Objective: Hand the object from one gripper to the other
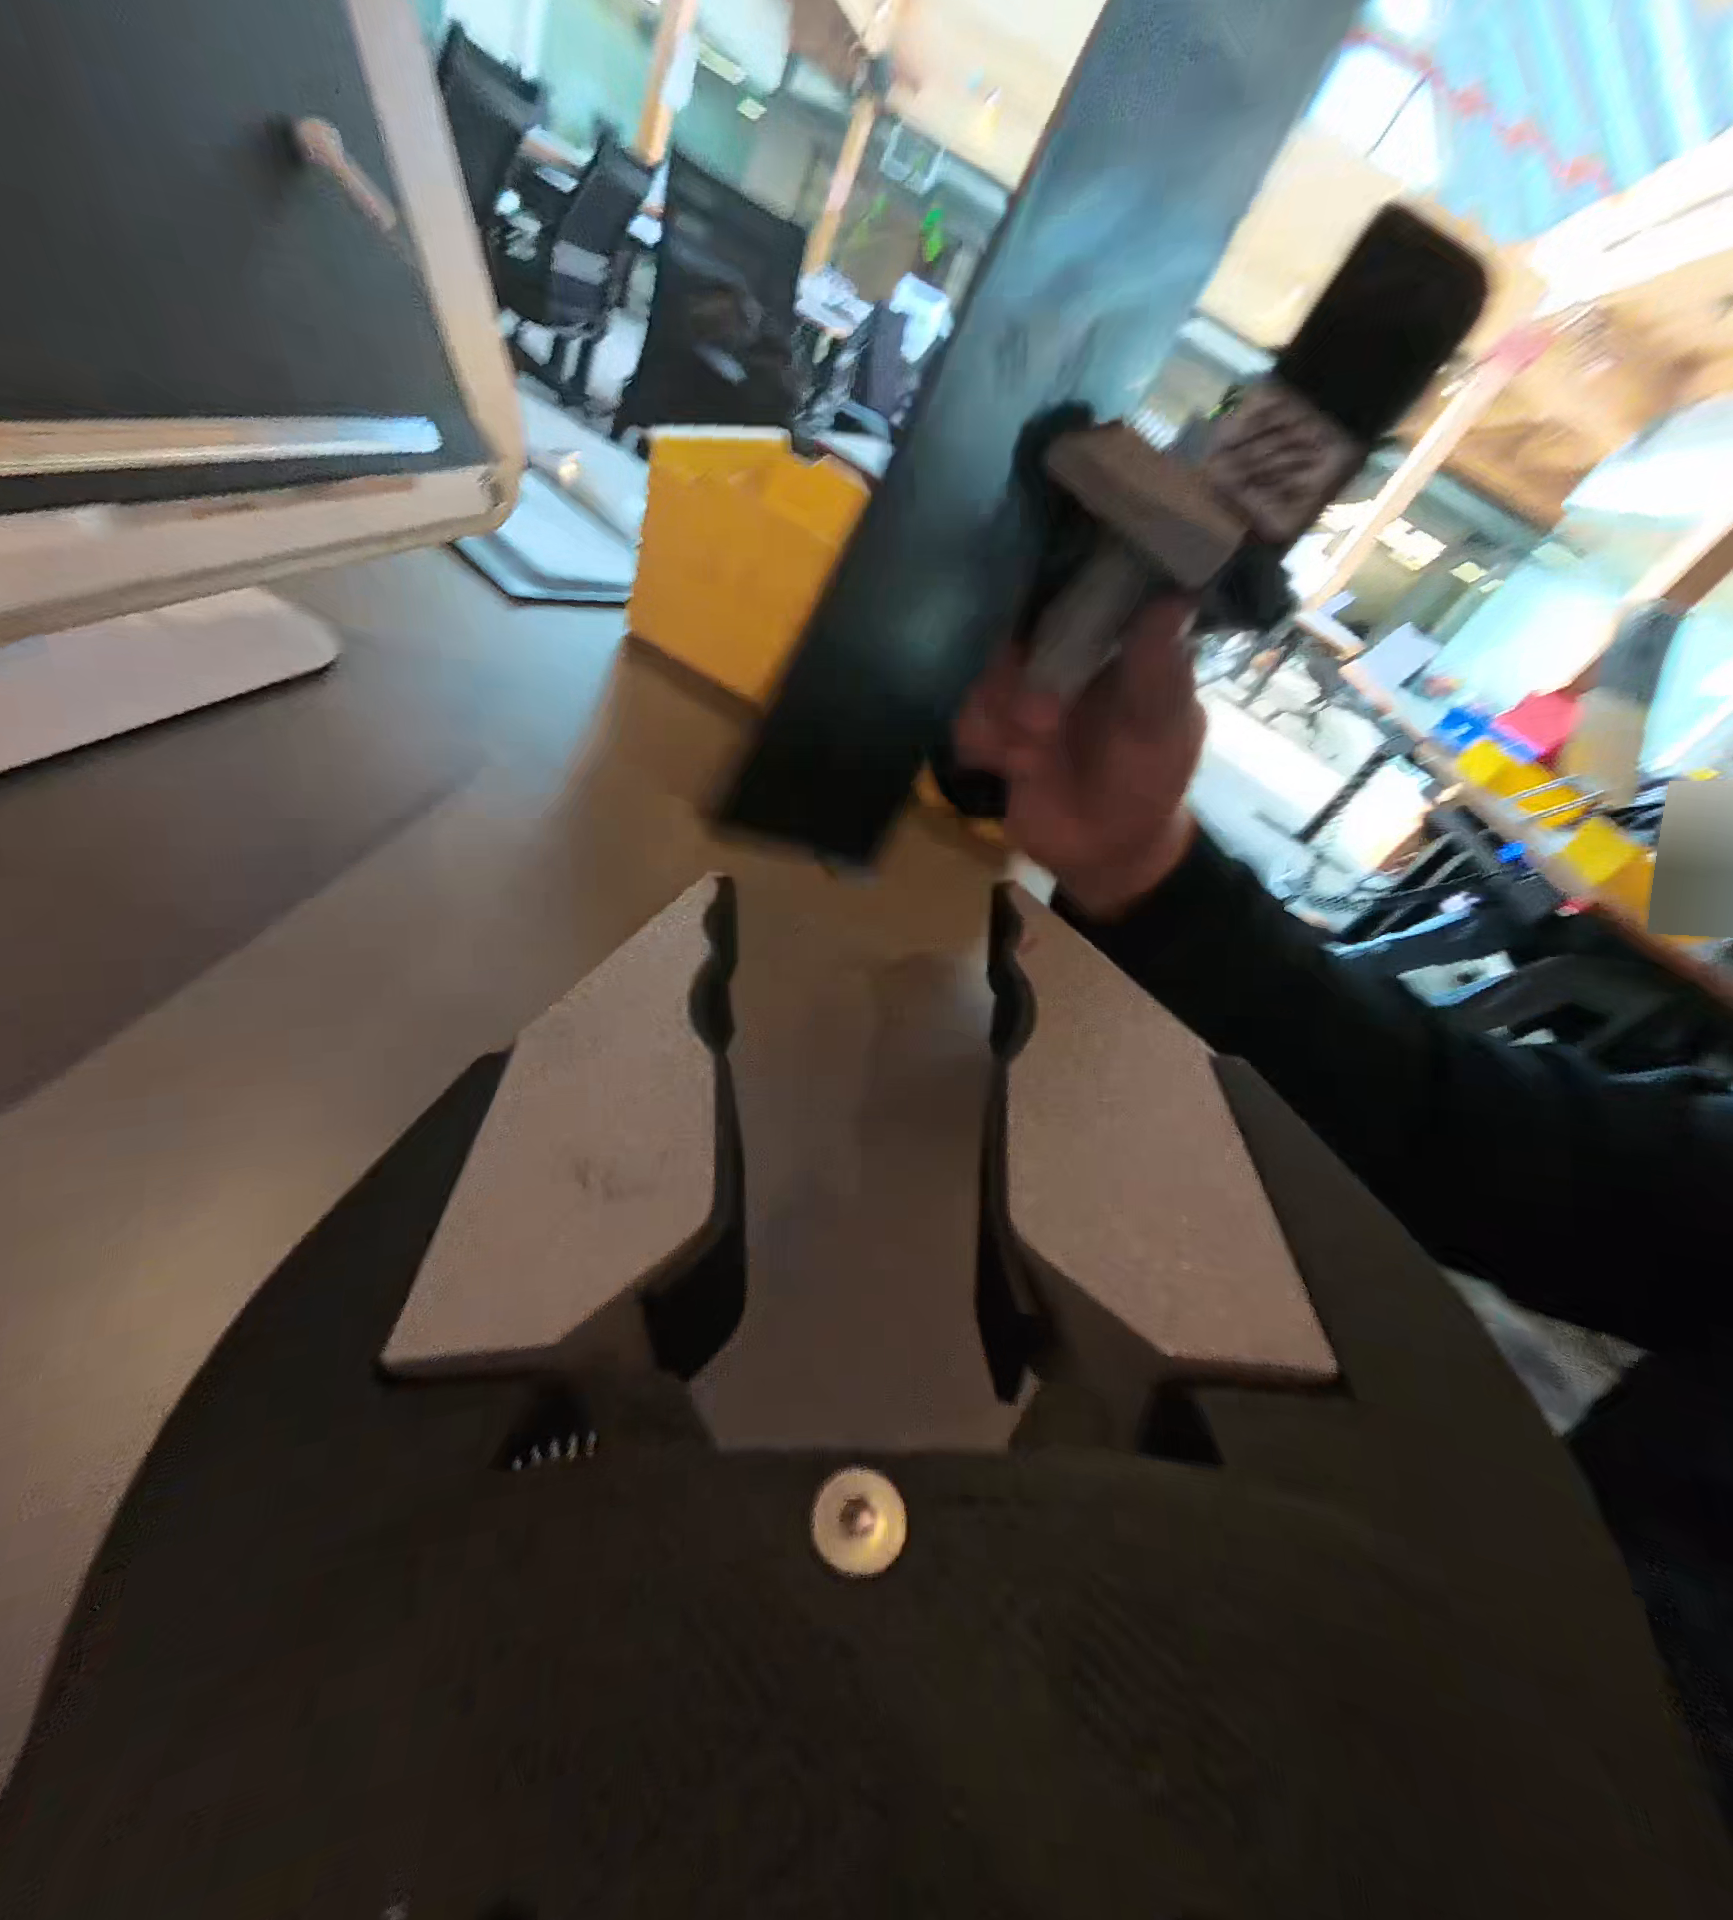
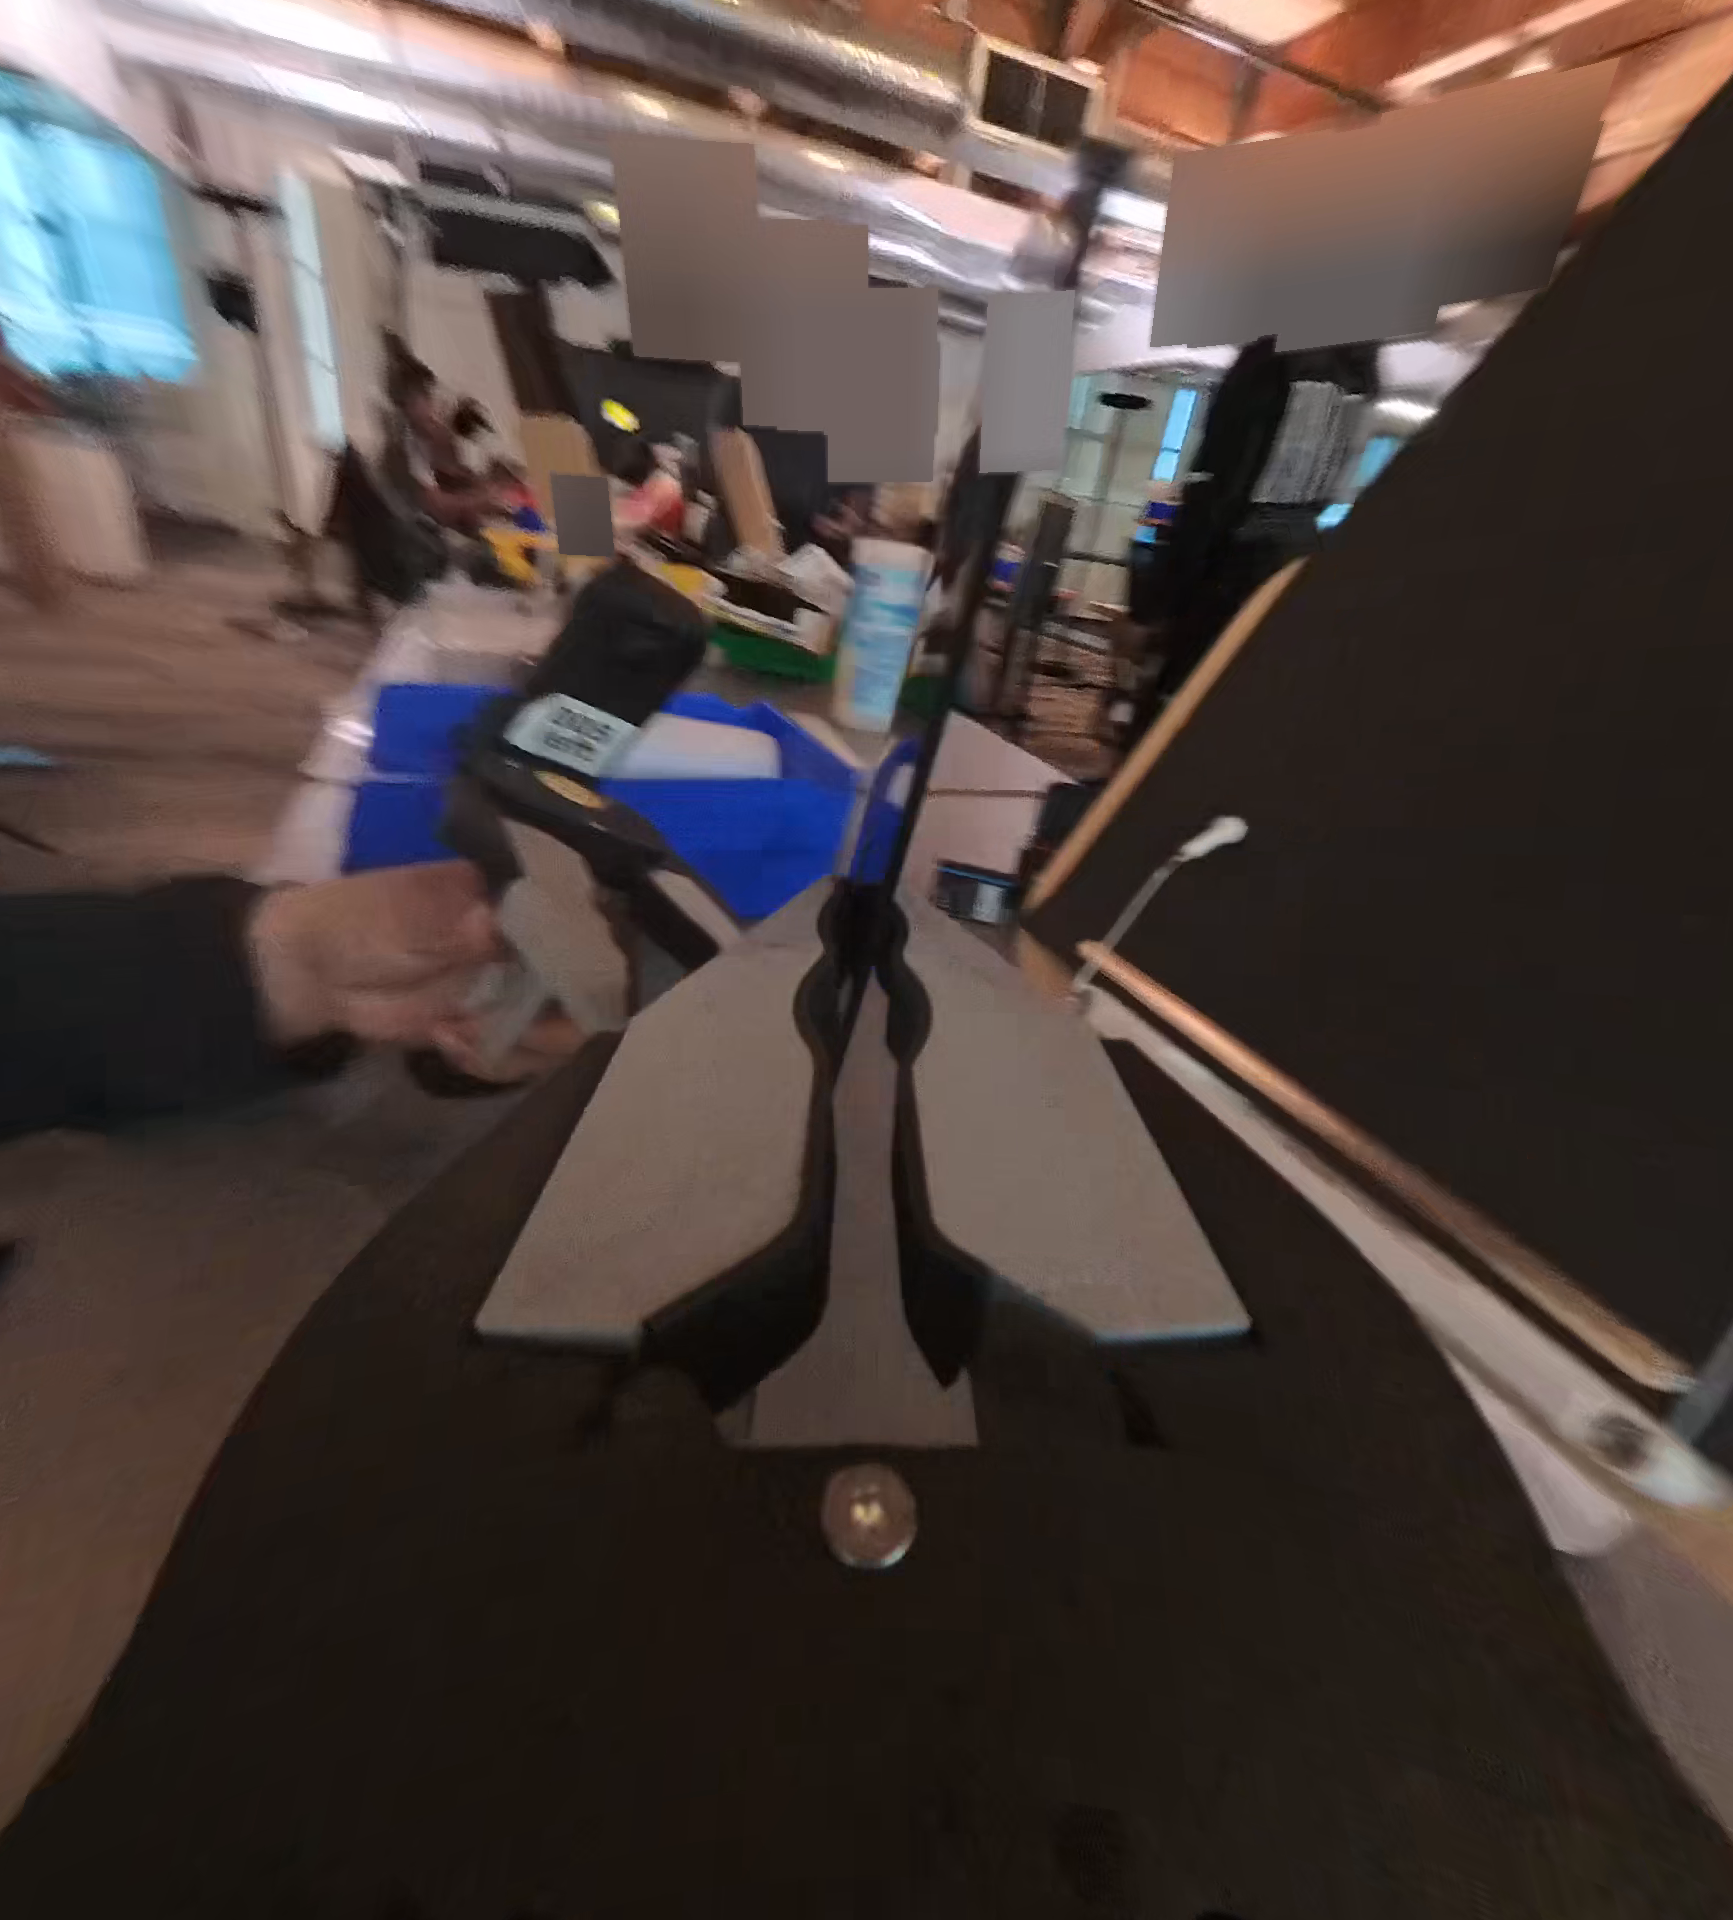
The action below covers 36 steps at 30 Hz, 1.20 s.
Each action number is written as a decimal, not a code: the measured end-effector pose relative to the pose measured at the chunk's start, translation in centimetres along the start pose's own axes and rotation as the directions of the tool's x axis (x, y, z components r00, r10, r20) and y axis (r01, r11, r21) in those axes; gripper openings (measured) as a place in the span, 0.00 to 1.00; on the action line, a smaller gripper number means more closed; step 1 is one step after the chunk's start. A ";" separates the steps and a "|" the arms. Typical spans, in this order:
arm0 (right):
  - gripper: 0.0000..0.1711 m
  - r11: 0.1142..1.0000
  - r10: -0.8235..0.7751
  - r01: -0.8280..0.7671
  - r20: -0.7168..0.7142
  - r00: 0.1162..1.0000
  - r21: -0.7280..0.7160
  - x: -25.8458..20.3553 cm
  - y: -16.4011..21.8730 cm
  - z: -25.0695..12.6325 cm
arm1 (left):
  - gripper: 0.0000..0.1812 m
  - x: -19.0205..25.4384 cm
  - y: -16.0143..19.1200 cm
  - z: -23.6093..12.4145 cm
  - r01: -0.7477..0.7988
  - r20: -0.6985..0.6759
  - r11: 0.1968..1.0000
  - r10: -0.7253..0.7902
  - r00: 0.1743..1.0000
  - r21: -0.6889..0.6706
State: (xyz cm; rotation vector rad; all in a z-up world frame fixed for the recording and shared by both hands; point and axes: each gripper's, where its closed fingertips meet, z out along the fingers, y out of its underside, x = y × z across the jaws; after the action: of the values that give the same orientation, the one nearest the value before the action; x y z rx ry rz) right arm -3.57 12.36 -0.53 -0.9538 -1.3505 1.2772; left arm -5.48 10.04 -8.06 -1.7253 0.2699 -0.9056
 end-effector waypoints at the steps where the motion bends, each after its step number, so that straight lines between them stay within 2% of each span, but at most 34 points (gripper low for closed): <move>1: 0.00 0.987 -0.150 0.142 -0.120 0.981 -0.071 0.8 0.5 0.0 | 0.25 -0.4 0.5 -0.1 0.000 0.014 1.000 0.000 1.000 -0.012; 2: 0.00 0.939 -0.333 0.301 -0.221 0.917 -0.168 1.5 0.9 -0.2 | 0.28 -0.2 0.7 -0.3 0.023 -0.011 1.000 -0.023 1.000 -0.004; 3: 0.00 0.848 -0.519 0.445 -0.284 0.806 -0.287 2.1 1.4 -0.4 | 0.31 0.1 0.6 -0.6 0.056 -0.047 0.998 -0.055 0.997 0.013; 4: 0.00 0.734 -0.671 0.546 -0.309 0.674 -0.403 2.5 2.0 -0.6 | 0.33 0.3 0.3 -0.9 0.083 -0.079 0.996 -0.080 0.994 0.034; 6: 0.00 0.512 -0.857 0.657 -0.276 0.436 -0.553 2.6 3.1 -0.7 | 0.36 0.3 -0.3 -1.6 0.105 -0.104 0.991 -0.096 0.990 0.086; 9: 0.00 0.270 -0.963 0.687 -0.170 0.212 -0.675 2.2 4.7 -0.5 | 0.39 0.7 -0.7 -2.1 0.121 -0.141 0.985 -0.102 0.985 0.126; 12: 0.00 0.063 -0.997 0.710 -0.069 0.020 -0.702 1.0 5.9 -0.2 | 0.41 0.7 -0.4 -1.8 0.169 -0.167 0.978 -0.148 0.975 0.119; 13: 0.00 0.011 -0.999 0.718 -0.045 -0.028 -0.696 0.4 6.1 0.1 | 0.42 0.8 -0.3 -1.7 0.179 -0.179 0.977 -0.157 0.971 0.115; 15: 0.00 -0.039 -0.998 0.724 -0.010 -0.064 -0.689 -0.4 6.9 0.5 | 0.42 1.2 -0.3 -1.7 0.193 -0.209 0.975 -0.166 0.964 0.112; 16: 0.00 -0.044 -0.998 0.724 -0.004 -0.064 -0.689 -0.5 7.1 0.8 | 0.39 1.2 -0.2 -1.6 0.191 -0.211 0.976 -0.166 0.963 0.104; 17: 0.00 -0.043 -0.998 0.725 0.001 -0.058 -0.688 -0.6 7.4 1.0 | 0.27 1.0 0.1 -1.5 0.180 -0.191 0.980 -0.161 0.968 0.087; 18: 0.00 -0.031 -0.999 0.731 0.004 -0.038 -0.682 -0.7 7.8 1.3 | 0.07 0.6 0.7 -1.3 0.155 -0.151 0.986 -0.145 0.978 0.058; 19: 0.00 -0.009 -1.000 0.730 0.010 -0.003 -0.684 -0.5 8.3 1.4 | 0.06 0.2 1.2 -1.3 0.124 -0.115 0.992 -0.119 0.986 0.037; 22: 0.19 0.112 -0.992 0.753 -0.023 0.128 -0.648 -0.7 8.9 1.7 | 0.00 -0.9 1.1 -1.6 0.017 -0.008 0.999 -0.016 1.000 0.041; 23: 0.21 0.194 -0.977 0.759 -0.054 0.206 -0.621 -1.0 8.9 1.7 | 0.00 -1.1 0.6 -1.9 -0.014 0.015 0.998 0.013 1.000 0.061; 25: 0.19 0.426 -0.888 0.719 -0.102 0.448 -0.549 -1.7 8.9 1.5 | 0.00 -0.9 -1.0 -2.7 -0.065 0.034 0.986 0.061 0.998 0.152; 26: 0.17 0.553 -0.805 0.663 -0.117 0.582 -0.504 -2.1 8.7 1.5 | 0.00 -0.6 -1.7 -3.2 -0.105 0.046 0.976 0.098 0.994 0.190; 27: 0.08 0.675 -0.698 0.582 -0.138 0.702 -0.453 -2.3 8.4 1.4 | 0.00 -0.3 -2.3 -3.5 -0.146 0.056 0.964 0.137 0.989 0.222; 28: 0.05 0.779 -0.580 0.488 -0.157 0.799 -0.393 -2.4 8.0 1.3 | 0.00 0.1 -2.7 -3.9 -0.176 0.064 0.952 0.165 0.984 0.249; 30: 0.08 0.908 -0.369 0.317 -0.165 0.915 -0.273 -2.7 6.7 1.0 | 0.00 0.0 -3.4 -4.4 -0.210 0.106 0.933 0.186 0.977 0.291; 31: 0.05 0.947 -0.262 0.230 -0.122 0.957 -0.225 -3.3 6.4 1.0 | 0.00 0.0 -3.7 -4.8 -0.213 0.117 0.925 0.185 0.976 0.316; 33: 0.08 0.986 -0.017 0.014 -0.017 1.000 -0.167 -4.3 6.5 1.0 | 0.00 0.4 -4.9 -6.0 -0.198 0.089 0.892 0.177 0.980 0.406; 35: 0.08 0.970 0.193 -0.175 0.099 0.976 -0.166 -5.7 6.8 1.5 | 0.00 1.1 -5.8 -7.2 -0.167 0.033 0.856 0.173 0.984 0.489; 36: 0.12 0.954 0.265 -0.246 0.100 0.959 -0.173 -5.5 7.0 1.9 | 0.00 1.3 -6.1 -7.5 -0.141 0.004 0.847 0.162 0.987 0.512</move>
State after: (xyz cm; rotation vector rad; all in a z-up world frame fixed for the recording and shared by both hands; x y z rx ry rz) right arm -5.06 7.51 -8.12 -1.2091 -1.4766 1.4586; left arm -11.32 6.06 -1.35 -1.1748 0.1670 -0.8055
